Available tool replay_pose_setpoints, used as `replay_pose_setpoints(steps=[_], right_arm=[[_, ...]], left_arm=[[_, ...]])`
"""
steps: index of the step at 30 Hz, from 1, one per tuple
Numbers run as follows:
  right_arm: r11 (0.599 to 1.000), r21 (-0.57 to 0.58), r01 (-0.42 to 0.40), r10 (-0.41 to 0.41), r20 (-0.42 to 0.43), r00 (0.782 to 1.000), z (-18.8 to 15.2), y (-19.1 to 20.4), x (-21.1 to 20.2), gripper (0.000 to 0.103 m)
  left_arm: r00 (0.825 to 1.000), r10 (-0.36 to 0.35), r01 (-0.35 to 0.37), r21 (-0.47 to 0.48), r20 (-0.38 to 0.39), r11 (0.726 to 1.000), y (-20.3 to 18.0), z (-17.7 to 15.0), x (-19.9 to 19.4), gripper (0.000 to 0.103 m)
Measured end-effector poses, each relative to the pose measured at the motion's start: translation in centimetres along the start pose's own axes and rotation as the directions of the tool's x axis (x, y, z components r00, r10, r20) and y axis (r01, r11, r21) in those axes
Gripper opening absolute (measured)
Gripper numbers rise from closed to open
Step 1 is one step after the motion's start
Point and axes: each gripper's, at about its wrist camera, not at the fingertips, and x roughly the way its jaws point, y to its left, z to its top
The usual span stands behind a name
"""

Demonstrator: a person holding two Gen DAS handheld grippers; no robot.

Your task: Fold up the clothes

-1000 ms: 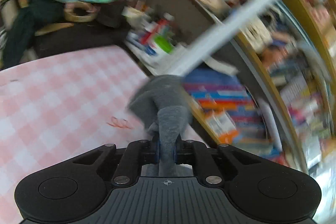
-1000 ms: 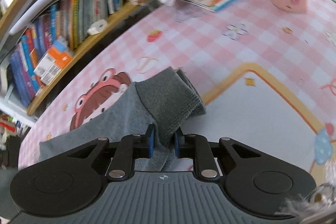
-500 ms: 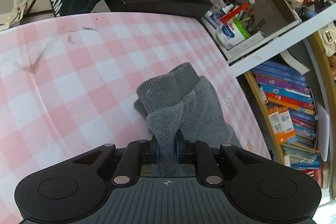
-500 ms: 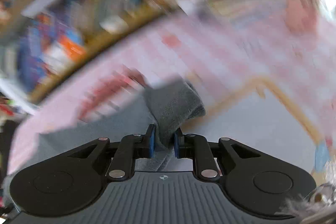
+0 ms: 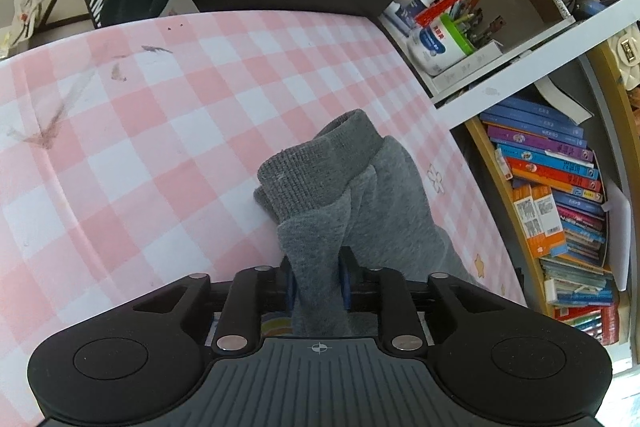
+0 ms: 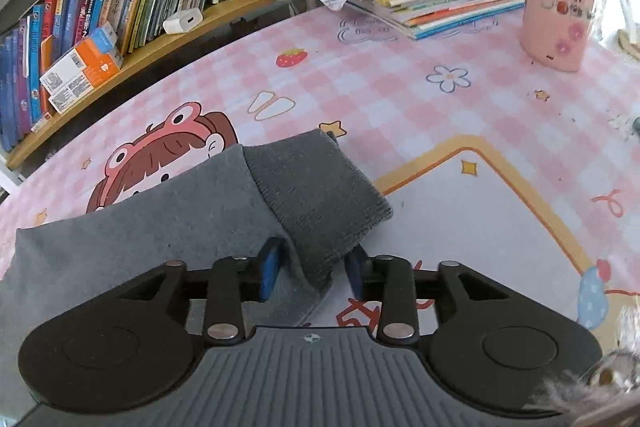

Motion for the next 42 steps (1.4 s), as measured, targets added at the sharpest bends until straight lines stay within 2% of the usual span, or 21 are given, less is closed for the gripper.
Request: replay_pose_setpoints(steps=[1, 3, 6, 13, 16, 23, 31, 35, 37, 40, 42], right_arm=[[1.000, 0.003, 0.028, -0.028, 0.004, 1.000, -0.2, 0.2, -0.1, 0.049], [0.997, 0.008, 0.078, -0.078, 0.011, 0.997, -0.7, 0.5, -0.4, 0.062], [0.995, 0.002, 0.100, -0.100, 0.030, 0.995, -1.7, 1.5, -1.4, 0.073], [0.983, -0.164, 0.086, -0.071, 0.092, 0.993, -3.6, 6.2, -3.2, 0.087], [0.961, -0.273, 0.050, -0.024, 0.098, 0.995, -4.6, 9.1, -3.6, 0.091], [0.866, -0.495, -0.072, 0.101, 0.033, 0.994, -7.6, 15.6, -3.5, 0.095], [0.717, -0.674, -0.179, 0.218, -0.027, 0.976, -10.4, 23.6, -3.0, 0.096], [0.646, -0.739, -0.193, 0.255, -0.029, 0.966, -11.3, 27.0, -2.9, 0.097], [0.633, -0.752, -0.185, 0.264, -0.015, 0.964, -11.5, 28.5, -2.8, 0.097], [0.637, -0.751, -0.176, 0.275, 0.009, 0.961, -11.6, 30.4, -2.9, 0.097], [0.622, -0.761, -0.185, 0.284, -0.001, 0.959, -12.1, 31.2, -2.9, 0.097]], left_arm=[[1.000, -0.005, 0.005, 0.000, -0.004, 1.000, 0.1, 0.1, 0.0, 0.024], [1.000, -0.015, 0.015, 0.003, -0.011, 1.000, 0.2, 0.2, 0.0, 0.026], [0.999, -0.027, 0.028, 0.022, -0.018, 0.999, 0.1, 0.2, 0.0, 0.030], [0.998, -0.056, 0.058, 0.070, -0.027, 0.996, -0.4, 0.2, 0.0, 0.045], [0.998, -0.062, 0.065, 0.086, -0.033, 0.994, -0.6, 0.2, 0.0, 0.047], [0.994, -0.100, 0.104, 0.100, -0.042, 0.990, 0.1, 0.3, -0.1, 0.047], [0.990, -0.126, 0.132, 0.119, -0.057, 0.984, 0.4, 0.4, -0.1, 0.047], [0.987, -0.143, 0.150, 0.103, -0.070, 0.983, 0.7, 0.7, 0.0, 0.047], [0.986, -0.148, 0.155, 0.100, -0.074, 0.983, 0.8, 0.8, 0.0, 0.047], [0.985, -0.154, 0.161, 0.097, -0.080, 0.982, 0.9, 0.9, 0.0, 0.047], [0.984, -0.160, 0.168, 0.087, -0.083, 0.982, 1.1, 1.0, 0.0, 0.047]])
